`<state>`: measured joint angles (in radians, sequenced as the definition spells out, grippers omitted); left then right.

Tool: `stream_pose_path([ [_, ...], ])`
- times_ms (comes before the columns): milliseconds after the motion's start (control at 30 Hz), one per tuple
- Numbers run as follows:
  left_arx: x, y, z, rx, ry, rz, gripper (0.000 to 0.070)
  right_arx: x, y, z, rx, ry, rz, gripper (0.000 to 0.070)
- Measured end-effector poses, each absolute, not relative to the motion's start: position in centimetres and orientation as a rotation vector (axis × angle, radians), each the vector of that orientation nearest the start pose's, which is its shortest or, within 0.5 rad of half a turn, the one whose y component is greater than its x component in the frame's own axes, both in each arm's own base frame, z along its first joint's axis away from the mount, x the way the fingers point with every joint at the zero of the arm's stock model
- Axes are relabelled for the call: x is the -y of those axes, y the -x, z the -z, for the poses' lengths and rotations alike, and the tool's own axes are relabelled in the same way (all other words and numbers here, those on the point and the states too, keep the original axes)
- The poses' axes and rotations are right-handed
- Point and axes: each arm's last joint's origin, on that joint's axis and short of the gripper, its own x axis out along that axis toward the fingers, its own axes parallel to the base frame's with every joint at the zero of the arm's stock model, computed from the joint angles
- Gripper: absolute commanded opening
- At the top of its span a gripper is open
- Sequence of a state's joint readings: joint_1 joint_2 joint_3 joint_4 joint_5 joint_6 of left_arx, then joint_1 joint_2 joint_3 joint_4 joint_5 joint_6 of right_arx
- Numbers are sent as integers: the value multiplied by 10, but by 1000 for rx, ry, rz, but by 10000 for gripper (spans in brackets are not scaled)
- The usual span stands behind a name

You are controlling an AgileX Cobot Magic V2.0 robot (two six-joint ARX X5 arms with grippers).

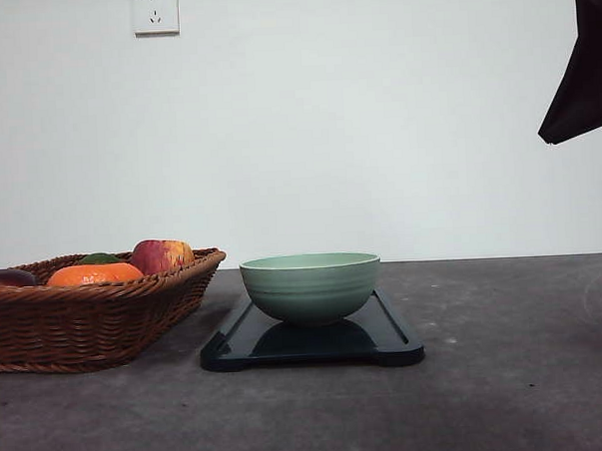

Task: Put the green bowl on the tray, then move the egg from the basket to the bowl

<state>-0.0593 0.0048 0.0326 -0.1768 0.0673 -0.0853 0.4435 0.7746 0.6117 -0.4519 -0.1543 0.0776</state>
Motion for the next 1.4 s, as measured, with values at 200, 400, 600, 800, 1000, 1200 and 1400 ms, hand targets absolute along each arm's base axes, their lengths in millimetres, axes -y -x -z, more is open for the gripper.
stream_pose_path([
  [200,8,-95,-157,-154,86,120,0,-73,-144,-252,-639,17,-554,16],
  [400,8,-95,-157,-154,86,120,0,-73,-144,-252,-639,17,-554,17],
  [600,8,-95,-157,-154,86,120,0,-73,-144,-252,-636,29,-557,16],
  [800,8,-95,-157,-154,86,120,0,-73,-146,-255,-566,100,-560,16],
  [1000,8,-95,-157,-154,86,120,0,-59,-138,-255,-402,134,-519,17],
  [1200,8,-95,-157,-154,86,120,0,-31,-127,-225,-226,106,-353,17],
  [1400,8,-95,-157,-154,86,120,0,-13,-112,-187,-123,86,-221,16],
])
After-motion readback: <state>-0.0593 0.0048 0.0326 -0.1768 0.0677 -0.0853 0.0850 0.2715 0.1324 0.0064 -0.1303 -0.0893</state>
